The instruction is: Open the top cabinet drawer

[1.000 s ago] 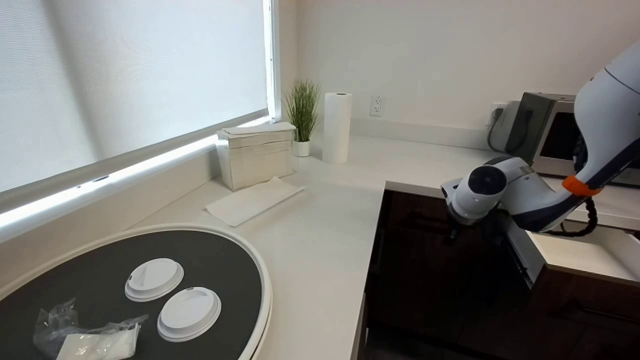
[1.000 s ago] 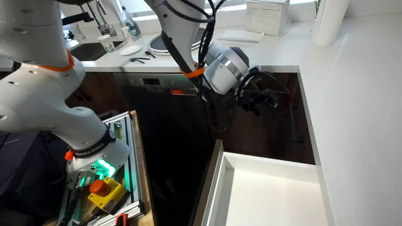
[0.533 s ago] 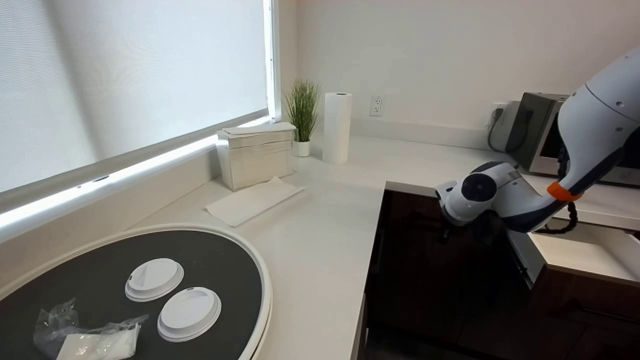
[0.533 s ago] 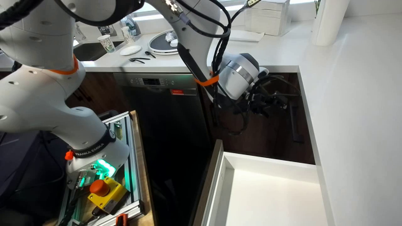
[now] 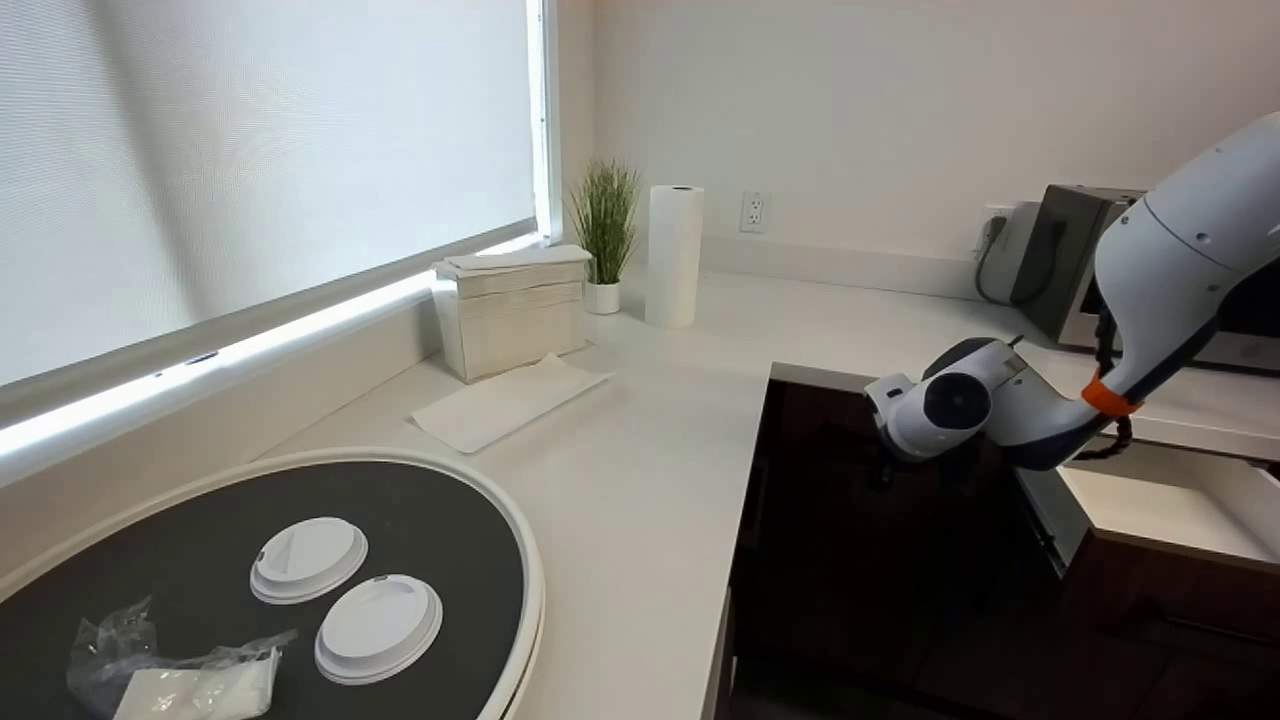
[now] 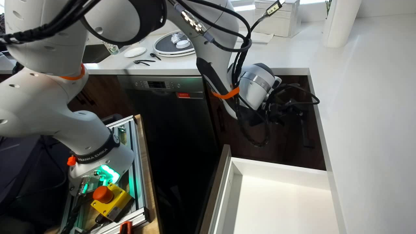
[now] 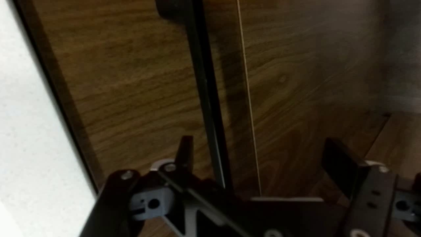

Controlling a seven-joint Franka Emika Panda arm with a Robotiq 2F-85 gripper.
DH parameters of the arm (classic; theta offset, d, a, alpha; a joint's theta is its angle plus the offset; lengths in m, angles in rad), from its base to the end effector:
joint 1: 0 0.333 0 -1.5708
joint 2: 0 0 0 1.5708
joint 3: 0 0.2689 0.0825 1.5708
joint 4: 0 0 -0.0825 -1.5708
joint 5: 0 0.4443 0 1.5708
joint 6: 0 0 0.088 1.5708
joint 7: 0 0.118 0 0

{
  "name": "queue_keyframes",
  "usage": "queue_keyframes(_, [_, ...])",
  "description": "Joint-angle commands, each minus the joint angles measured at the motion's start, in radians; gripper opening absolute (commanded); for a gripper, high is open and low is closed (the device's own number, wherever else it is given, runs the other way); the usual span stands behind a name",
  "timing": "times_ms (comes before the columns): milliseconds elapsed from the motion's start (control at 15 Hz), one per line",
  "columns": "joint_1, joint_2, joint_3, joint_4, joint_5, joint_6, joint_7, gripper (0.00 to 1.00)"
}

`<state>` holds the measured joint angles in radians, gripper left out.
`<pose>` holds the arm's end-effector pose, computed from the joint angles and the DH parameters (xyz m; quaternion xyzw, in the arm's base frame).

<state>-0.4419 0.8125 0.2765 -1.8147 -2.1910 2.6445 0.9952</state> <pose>0.6122 -0.0684 0.0009 0.8536 0.3341 0.2218 0.3325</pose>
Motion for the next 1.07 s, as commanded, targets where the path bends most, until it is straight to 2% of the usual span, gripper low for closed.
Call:
queue_keyframes(0, [0.048,0.04,-0.063,0.051,-0.085,0.029,0.1,1.0])
queue_keyframes(533, [0.049,0.078,-0.079,0.074,-0.163,0.045,0.177,1.0])
queue_keyframes(800, [0.034,0.076,-0.073,0.078,-0.157,0.114,0.167,1.0])
queue_keyframes(867, [0.008,0.078,-0.048,0.075,-0.163,0.126,0.153,1.0])
queue_keyframes(1000, [-0.001,0.06,-0.043,0.055,-0.147,0.176,0.143,1.0])
